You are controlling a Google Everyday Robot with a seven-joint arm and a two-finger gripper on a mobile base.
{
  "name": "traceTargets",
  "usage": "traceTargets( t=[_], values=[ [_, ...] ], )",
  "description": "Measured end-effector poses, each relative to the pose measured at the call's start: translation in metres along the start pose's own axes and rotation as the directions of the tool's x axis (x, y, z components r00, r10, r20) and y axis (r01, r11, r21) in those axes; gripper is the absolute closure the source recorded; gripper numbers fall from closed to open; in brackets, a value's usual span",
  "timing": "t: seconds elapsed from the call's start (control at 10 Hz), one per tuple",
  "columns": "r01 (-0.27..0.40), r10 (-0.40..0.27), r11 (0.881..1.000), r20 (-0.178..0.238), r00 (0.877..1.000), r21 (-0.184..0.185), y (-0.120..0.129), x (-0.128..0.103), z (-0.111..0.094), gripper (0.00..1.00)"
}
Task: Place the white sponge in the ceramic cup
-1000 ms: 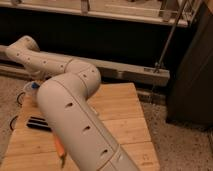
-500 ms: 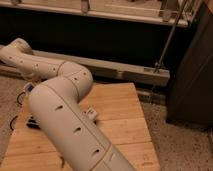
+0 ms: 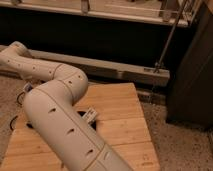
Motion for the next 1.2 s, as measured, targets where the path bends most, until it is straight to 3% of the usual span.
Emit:
traceTargets(
  t=[0.3, 0.6, 0.9, 1.2],
  values=[
    [-0.014, 0.014, 1.000, 0.011, 1.000, 0.001, 0.002, 0.003, 0.008, 1.00],
    [-0.105, 0.105, 0.994, -0.041, 0.994, -0.001, 0.015, 0.005, 0.002, 1.00],
    [-0.171, 0.171, 0.985, -0.073, 0.983, 0.008, 0.029, -0.011, -0.003, 1.00],
    [-0.195, 0.198, 0.980, -0.089, 0.976, 0.035, 0.033, -0.030, -0.001, 1.00]
  ],
)
